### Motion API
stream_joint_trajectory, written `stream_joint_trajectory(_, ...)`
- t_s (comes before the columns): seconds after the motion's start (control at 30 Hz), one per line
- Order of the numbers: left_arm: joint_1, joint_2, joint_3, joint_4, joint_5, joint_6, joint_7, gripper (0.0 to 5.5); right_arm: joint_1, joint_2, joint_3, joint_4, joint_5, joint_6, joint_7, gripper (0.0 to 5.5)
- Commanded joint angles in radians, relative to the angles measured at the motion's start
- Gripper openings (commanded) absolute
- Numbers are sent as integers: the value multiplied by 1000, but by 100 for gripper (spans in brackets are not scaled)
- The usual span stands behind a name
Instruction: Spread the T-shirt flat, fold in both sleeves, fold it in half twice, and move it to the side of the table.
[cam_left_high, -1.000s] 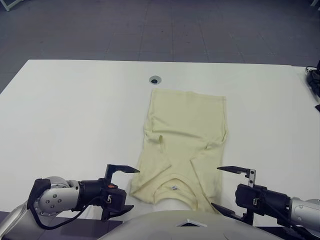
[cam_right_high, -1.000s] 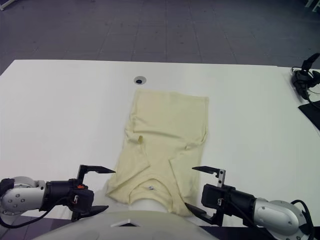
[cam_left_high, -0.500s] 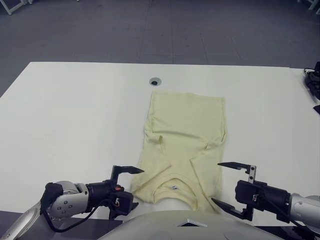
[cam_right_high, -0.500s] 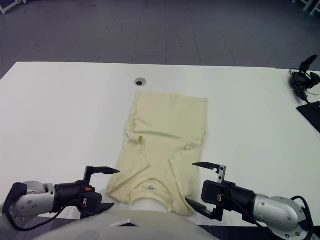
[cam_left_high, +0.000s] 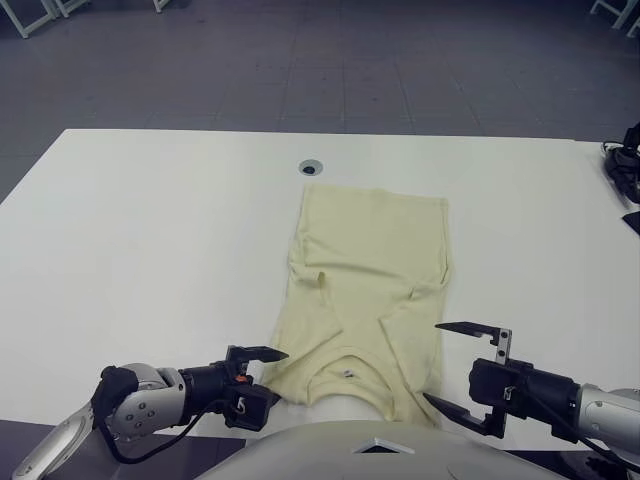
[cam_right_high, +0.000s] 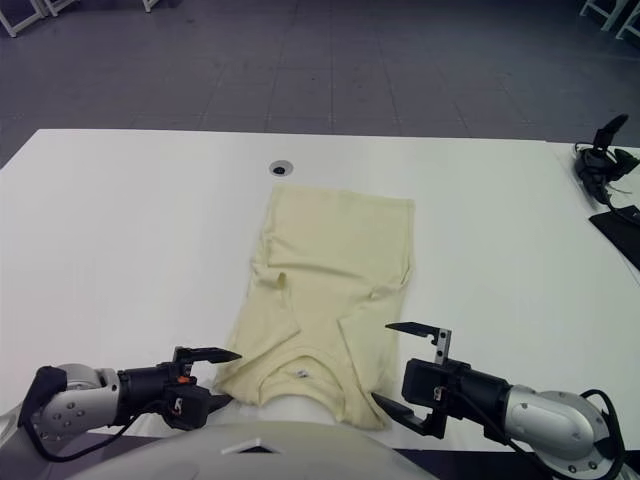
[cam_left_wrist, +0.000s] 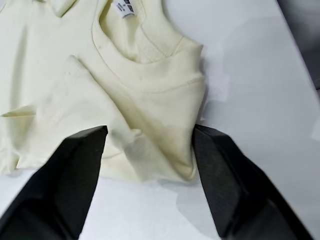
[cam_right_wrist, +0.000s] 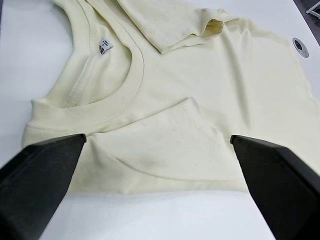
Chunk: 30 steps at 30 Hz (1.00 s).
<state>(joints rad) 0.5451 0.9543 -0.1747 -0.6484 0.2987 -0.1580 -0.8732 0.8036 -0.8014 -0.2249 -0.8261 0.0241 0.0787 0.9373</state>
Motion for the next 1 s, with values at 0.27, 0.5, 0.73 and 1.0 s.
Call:
stream_joint_trajectory(0.27,-2,8,-17,24,46,46,-7,111,-3,-6,9,-17,-14,12,-10,540)
stream_joint_trajectory(0.5,10,8,-22,1,24,41,-13,3,-8,-8,5,-19,-11,18,-8,540)
stream_joint_trajectory(0.73,10,8,-16,0,21,41,-12,3,34,-7,-28,-77,88,55,34,540)
stream_joint_trajectory(1.0,18,1,-21,-8,10,59,-16,3,76,-52,60,-19,-38,56,49,540)
